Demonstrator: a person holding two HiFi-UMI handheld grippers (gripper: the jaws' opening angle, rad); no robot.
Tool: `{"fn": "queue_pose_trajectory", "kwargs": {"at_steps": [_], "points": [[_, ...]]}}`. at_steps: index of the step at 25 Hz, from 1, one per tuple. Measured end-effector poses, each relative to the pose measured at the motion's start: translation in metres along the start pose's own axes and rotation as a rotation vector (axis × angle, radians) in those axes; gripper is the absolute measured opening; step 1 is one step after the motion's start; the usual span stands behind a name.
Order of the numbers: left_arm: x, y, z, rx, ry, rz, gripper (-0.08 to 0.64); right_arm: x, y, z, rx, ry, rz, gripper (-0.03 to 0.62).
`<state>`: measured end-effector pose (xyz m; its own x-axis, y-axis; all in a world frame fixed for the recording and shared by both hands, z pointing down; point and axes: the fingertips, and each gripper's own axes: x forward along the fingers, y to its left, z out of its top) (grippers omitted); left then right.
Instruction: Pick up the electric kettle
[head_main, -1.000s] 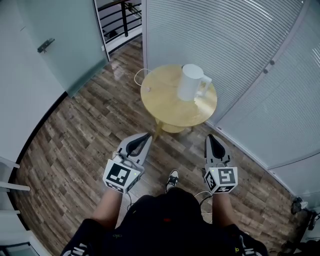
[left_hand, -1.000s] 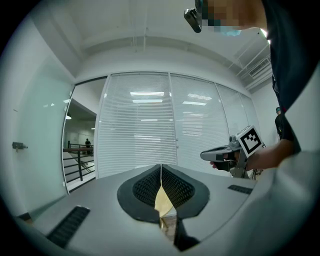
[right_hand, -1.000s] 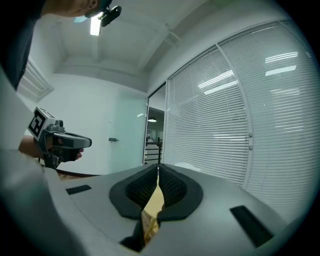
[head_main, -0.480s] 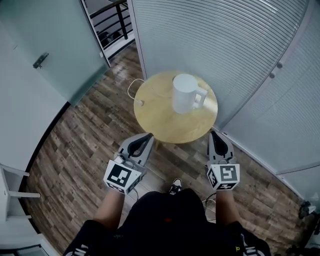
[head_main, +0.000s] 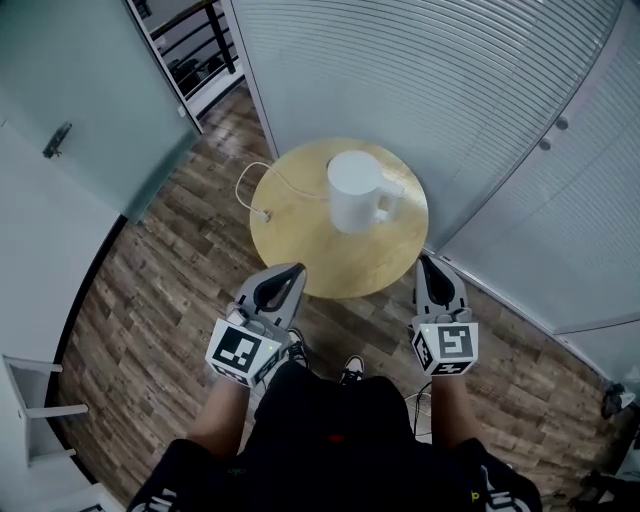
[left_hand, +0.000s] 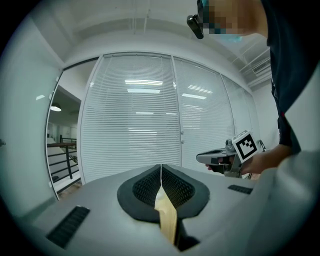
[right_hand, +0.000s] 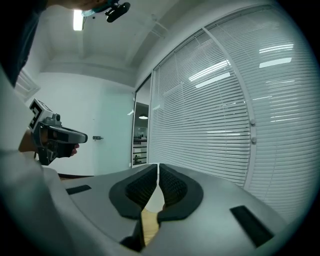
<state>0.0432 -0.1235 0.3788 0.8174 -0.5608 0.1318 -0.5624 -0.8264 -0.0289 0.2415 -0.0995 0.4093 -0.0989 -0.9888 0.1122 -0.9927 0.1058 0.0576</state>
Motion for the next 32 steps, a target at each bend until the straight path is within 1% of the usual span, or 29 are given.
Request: {"fn": "queue_pose_trajectory", "kwargs": {"at_steps": [2, 6, 10, 14, 17, 20, 23, 25, 26, 28, 32], "points": [[0.014, 0.014, -0.004, 0.008, -0.013, -0.039, 0.026, 0.01, -0.003, 0.0, -0.009, 0.008, -0.033, 0.028], [0.045, 0.052, -0.004, -0.01, -0.026, -0.125, 0.026, 0.044, -0.008, 0.006, -0.021, 0.021, -0.12, 0.028], [0.067, 0.102, -0.006, -0.012, -0.033, -0.201, 0.026, 0.079, 0.0, 0.014, -0.016, 0.024, -0.208, 0.028], [0.082, 0.147, -0.009, -0.022, -0.029, -0.253, 0.026, 0.107, 0.012, 0.01, -0.009, 0.043, -0.28, 0.028], [0.09, 0.167, -0.009, -0.026, -0.031, -0.289, 0.026, 0.121, 0.019, 0.003, -0.01, 0.067, -0.315, 0.028], [0.096, 0.176, -0.017, -0.012, -0.028, -0.326, 0.026, 0.129, 0.021, -0.005, -0.011, 0.09, -0.342, 0.028], [0.105, 0.176, -0.022, -0.029, -0.01, -0.345, 0.026, 0.138, 0.01, -0.018, -0.018, 0.117, -0.375, 0.029], [0.114, 0.175, -0.022, -0.03, -0.002, -0.343, 0.026, 0.148, -0.005, -0.03, -0.017, 0.136, -0.391, 0.032], [0.118, 0.176, -0.022, -0.029, 0.003, -0.337, 0.026, 0.154, -0.012, -0.038, -0.012, 0.148, -0.392, 0.05], [0.122, 0.177, -0.026, -0.02, 0.011, -0.322, 0.025, 0.165, -0.025, -0.056, -0.002, 0.171, -0.396, 0.134], [0.122, 0.176, -0.038, -0.024, 0.056, -0.275, 0.025, 0.182, -0.049, -0.094, -0.006, 0.213, -0.413, 0.171]]}}
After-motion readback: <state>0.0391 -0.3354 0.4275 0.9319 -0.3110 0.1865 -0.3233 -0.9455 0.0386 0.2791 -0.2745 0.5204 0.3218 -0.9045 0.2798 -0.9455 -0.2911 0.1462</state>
